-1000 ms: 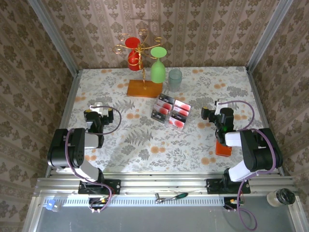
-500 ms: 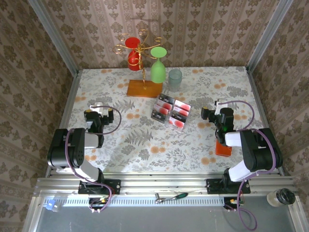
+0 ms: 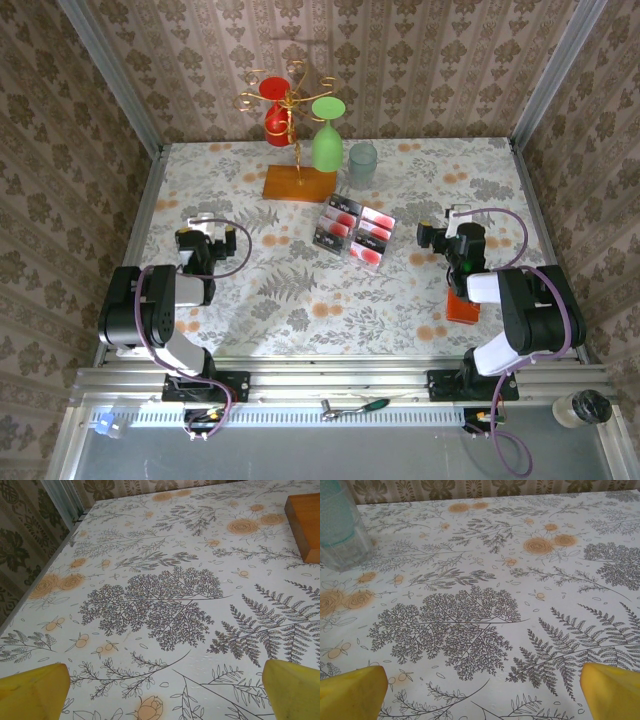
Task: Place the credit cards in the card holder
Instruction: Move the storage box to the center of the table.
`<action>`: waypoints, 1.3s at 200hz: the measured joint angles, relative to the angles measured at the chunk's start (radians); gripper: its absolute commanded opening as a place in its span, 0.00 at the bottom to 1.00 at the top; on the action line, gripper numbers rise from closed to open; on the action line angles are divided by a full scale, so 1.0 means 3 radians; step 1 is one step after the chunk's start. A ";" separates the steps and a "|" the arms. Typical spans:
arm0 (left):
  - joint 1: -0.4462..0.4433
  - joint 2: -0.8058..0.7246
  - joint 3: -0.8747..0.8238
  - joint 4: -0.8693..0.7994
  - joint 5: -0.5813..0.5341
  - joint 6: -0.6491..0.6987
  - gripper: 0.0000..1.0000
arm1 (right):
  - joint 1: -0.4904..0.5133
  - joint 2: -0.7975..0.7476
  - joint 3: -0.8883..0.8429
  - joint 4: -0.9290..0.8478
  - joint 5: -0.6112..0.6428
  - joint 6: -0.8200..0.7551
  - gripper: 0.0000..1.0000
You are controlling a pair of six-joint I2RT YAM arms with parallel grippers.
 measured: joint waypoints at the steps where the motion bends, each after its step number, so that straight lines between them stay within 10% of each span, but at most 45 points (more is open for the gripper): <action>1: 0.0000 0.0000 0.0000 -0.0001 0.0000 0.0000 1.00 | -0.0001 0.0000 0.0000 0.0000 -0.0001 0.0000 1.00; 71: -0.0006 -0.0270 0.0142 -0.0496 0.0014 0.0001 1.00 | -0.0015 -0.0734 0.0427 -0.1099 0.0160 0.0156 1.00; 138: -0.0215 -0.1142 0.1038 -0.1798 -0.0267 -0.0365 1.00 | -0.0132 -0.1756 0.0877 -0.1882 -0.0437 0.1589 0.96; 190: -0.0870 -0.1078 0.1445 -0.2907 -0.0308 -0.0914 1.00 | 0.0823 -0.1656 0.1106 -0.3057 -0.0731 0.1437 0.80; 260: -0.1467 0.0192 0.2159 -0.3999 -0.0458 -0.1383 1.00 | 0.1657 -0.0853 0.0961 -0.3855 -0.0038 0.1573 0.72</action>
